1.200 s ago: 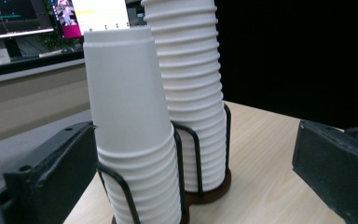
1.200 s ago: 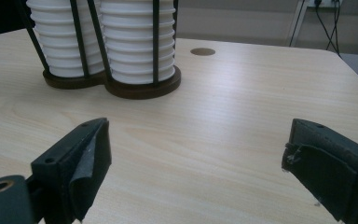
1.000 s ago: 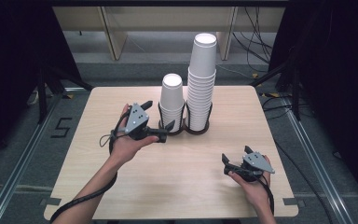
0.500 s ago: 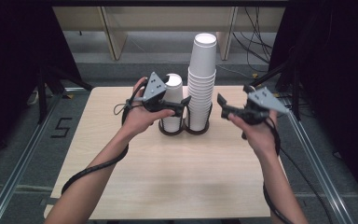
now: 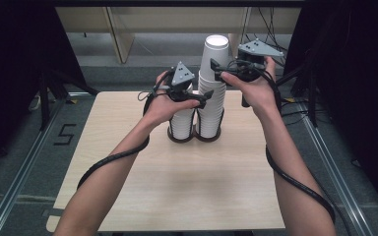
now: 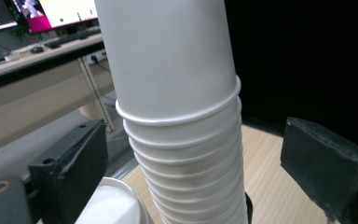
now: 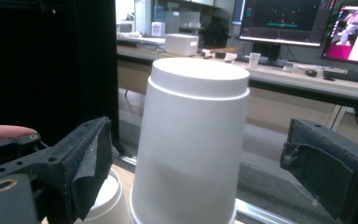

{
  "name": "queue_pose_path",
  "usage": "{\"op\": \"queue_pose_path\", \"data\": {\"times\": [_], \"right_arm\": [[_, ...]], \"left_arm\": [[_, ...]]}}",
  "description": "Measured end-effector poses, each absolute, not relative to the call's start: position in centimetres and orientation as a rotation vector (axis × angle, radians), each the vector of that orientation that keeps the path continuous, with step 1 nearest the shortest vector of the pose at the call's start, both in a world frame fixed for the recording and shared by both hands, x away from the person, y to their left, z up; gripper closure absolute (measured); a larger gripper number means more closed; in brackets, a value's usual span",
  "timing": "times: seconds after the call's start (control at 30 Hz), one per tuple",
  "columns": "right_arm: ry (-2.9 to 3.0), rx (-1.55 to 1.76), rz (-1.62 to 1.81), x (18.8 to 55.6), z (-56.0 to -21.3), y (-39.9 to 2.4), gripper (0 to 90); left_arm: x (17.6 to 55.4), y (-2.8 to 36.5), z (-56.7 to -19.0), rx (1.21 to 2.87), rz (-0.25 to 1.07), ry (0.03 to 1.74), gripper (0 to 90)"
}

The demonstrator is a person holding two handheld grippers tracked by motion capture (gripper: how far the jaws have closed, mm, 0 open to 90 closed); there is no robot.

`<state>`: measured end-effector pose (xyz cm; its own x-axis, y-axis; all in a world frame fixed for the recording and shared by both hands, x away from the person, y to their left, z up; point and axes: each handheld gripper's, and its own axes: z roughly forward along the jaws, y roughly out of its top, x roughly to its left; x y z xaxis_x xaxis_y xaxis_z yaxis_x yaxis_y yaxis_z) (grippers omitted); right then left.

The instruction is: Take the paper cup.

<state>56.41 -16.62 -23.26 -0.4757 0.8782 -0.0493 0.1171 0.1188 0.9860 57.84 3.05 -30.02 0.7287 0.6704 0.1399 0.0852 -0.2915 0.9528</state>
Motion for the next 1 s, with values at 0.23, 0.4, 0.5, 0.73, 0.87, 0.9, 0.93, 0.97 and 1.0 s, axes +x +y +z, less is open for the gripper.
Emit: {"op": "queue_pose_path", "data": {"times": [0.23, 0.4, 0.5, 0.73, 0.87, 0.9, 0.93, 0.97, 1.0], "right_arm": [[1.741, 0.983, 1.395, 57.4, -23.2, -15.9, 9.7], [1.743, 0.984, 1.393, 57.7, -23.2, -15.6, 10.2], [1.745, 0.989, 1.385, 58.1, -23.1, -15.6, 10.6], [1.75, 0.983, 1.398, 58.4, -23.0, -15.3, 10.6], [1.762, 0.996, 1.391, 58.5, -23.2, -15.1, 10.7], [1.763, 0.988, 1.39, 58.6, -23.2, -15.1, 10.7], [1.763, 1.0, 1.395, 58.7, -23.3, -15.0, 10.8], [1.764, 0.984, 1.387, 58.8, -23.3, -15.0, 10.8], [1.764, 0.991, 1.385, 58.8, -23.4, -15.0, 10.8]], "left_arm": [[58.6, 2.4, -29.9, 1.851, 0.629, 0.623, 8.9], [59.2, 2.1, -29.7, 1.86, 0.613, 0.634, 9.7], [59.7, 2.0, -29.7, 1.863, 0.596, 0.646, 9.8], [60.1, 1.4, -29.9, 1.869, 0.579, 0.655, 9.9], [60.3, 1.3, -30.0, 1.864, 0.574, 0.67, 9.5], [60.3, 1.3, -30.0, 1.861, 0.573, 0.674, 9.6], [60.4, 1.3, -30.1, 1.861, 0.573, 0.676, 9.6], [60.4, 1.2, -30.1, 1.862, 0.576, 0.674, 9.5], [60.5, 1.2, -30.1, 1.862, 0.575, 0.68, 9.7]]}}
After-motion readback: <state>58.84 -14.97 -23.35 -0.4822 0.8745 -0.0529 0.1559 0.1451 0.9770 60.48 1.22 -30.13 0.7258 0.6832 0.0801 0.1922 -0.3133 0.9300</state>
